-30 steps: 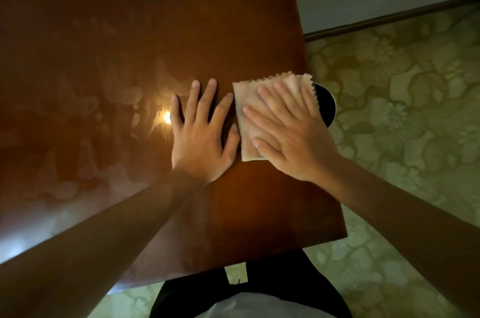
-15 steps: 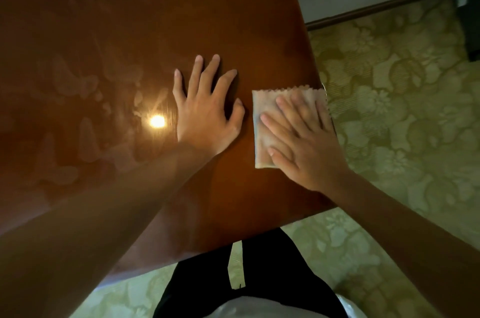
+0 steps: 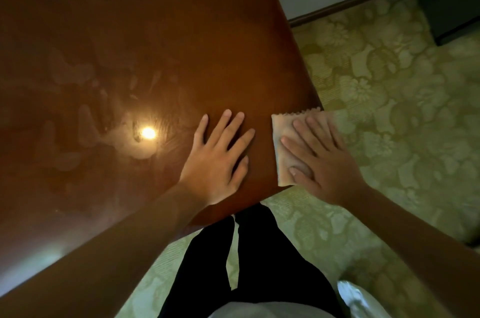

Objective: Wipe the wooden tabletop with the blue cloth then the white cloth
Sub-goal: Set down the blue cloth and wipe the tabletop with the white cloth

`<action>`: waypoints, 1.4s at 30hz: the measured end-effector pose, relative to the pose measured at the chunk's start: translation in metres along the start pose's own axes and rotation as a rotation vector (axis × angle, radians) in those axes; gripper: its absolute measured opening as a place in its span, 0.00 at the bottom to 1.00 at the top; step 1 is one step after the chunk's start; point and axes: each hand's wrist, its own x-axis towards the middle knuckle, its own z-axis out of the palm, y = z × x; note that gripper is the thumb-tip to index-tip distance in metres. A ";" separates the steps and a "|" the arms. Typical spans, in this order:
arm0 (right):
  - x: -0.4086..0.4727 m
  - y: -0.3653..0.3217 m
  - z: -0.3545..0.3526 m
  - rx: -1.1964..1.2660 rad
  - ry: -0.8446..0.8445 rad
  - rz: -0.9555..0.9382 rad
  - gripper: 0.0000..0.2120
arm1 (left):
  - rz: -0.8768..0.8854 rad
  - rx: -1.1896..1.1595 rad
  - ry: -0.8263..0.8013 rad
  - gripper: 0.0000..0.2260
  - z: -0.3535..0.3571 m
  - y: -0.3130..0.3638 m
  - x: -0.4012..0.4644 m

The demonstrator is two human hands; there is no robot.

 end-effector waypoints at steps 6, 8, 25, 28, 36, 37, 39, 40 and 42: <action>-0.004 0.008 0.003 -0.006 0.000 -0.032 0.30 | -0.012 -0.030 0.040 0.22 0.004 0.000 0.000; 0.000 0.011 0.004 -0.013 -0.005 -0.073 0.30 | -0.018 -0.042 0.053 0.22 0.003 -0.001 -0.001; 0.093 -0.055 0.008 -0.018 -0.067 -0.334 0.29 | -0.432 -0.292 0.213 0.17 -0.044 -0.013 -0.090; 0.113 -0.078 0.010 -0.029 -0.082 -0.392 0.30 | -0.530 -0.249 0.219 0.16 -0.048 -0.028 -0.125; 0.150 -0.184 0.018 -0.025 -0.148 -0.522 0.30 | -0.699 -0.201 0.346 0.14 -0.060 -0.072 -0.199; 0.153 -0.198 0.020 -0.026 -0.153 -0.525 0.30 | -0.713 -0.200 0.358 0.14 -0.062 -0.078 -0.208; 0.158 -0.225 0.024 -0.027 -0.164 -0.537 0.30 | -0.742 -0.200 0.380 0.14 -0.066 -0.089 -0.230; 0.160 -0.239 0.026 -0.030 -0.170 -0.546 0.30 | -0.756 -0.199 0.393 0.14 -0.068 -0.095 -0.241; 0.166 -0.269 0.030 -0.047 -0.183 -0.555 0.31 | -0.779 -0.195 0.413 0.14 -0.071 -0.108 -0.265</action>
